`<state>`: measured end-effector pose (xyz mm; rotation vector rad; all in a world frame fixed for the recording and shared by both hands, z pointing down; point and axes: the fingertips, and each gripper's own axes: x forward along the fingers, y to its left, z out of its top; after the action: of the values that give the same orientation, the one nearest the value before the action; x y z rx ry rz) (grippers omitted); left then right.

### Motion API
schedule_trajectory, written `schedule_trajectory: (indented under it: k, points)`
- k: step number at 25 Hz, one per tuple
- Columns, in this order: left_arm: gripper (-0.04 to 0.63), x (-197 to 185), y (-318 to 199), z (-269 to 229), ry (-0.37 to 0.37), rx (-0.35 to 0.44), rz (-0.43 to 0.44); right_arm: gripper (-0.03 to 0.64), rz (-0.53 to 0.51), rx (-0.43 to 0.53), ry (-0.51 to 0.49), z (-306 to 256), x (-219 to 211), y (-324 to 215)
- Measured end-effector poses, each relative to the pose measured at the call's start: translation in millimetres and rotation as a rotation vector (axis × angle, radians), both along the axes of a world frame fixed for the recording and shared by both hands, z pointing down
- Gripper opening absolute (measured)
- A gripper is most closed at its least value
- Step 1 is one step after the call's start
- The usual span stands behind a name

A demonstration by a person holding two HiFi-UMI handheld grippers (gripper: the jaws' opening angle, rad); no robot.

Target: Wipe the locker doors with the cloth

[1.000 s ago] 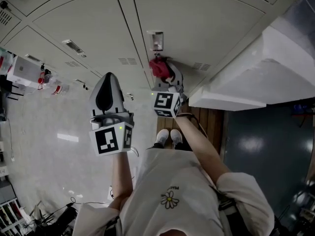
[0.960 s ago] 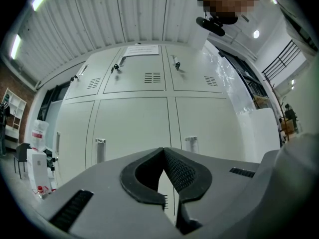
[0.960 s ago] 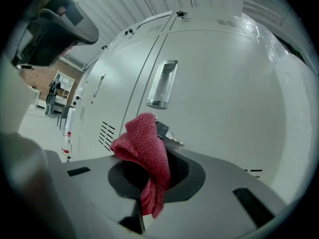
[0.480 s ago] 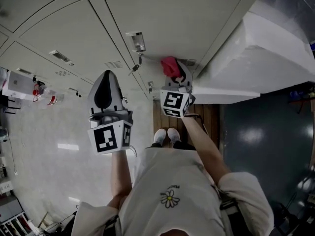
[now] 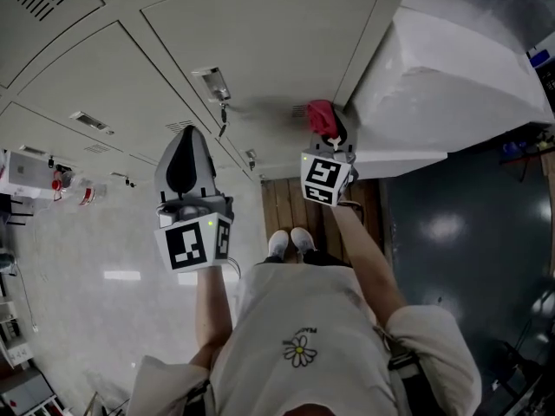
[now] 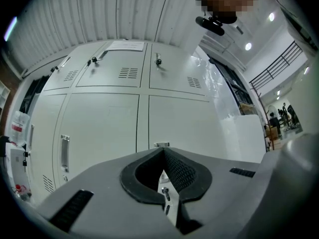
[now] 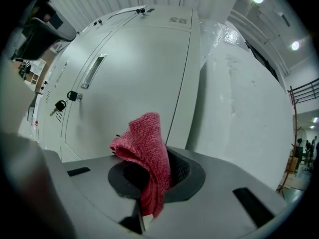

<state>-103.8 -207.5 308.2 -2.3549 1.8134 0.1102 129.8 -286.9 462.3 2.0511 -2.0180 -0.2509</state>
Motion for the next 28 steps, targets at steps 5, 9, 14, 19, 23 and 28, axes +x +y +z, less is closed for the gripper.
schedule_trajectory:
  k: [5, 9, 14, 19, 23, 28]
  points:
    - [0.017, 6.0, -1.6, 1.0, 0.001, -0.001, 0.01, 0.029, 0.036, -0.004, 0.005, 1.4, 17.2, 0.7]
    - [0.017, 4.8, -2.5, 1.1, 0.006, 0.0, 0.006, 0.029, 0.046, -0.007, 0.01, 2.1, 22.0, 0.7]
    - [0.017, 3.8, -1.7, 1.9, 0.006, -0.001, 0.003, 0.029, 0.047, -0.009, 0.012, 2.9, 22.8, 0.0]
    - [0.017, 1.5, 2.0, 0.3, 0.006, 0.003, 0.0, 0.029, 0.018, -0.018, 0.024, -6.1, 20.2, 4.0]
    - [0.017, -1.8, 2.7, -5.2, 0.015, 0.012, -0.009, 0.029, -0.056, 0.086, 0.063, -58.7, 7.3, 13.3]
    - [0.017, 7.3, 7.8, -12.7, 0.032, 0.024, -0.003, 0.029, -0.182, 0.273, 0.043, -140.8, -18.3, 40.1]
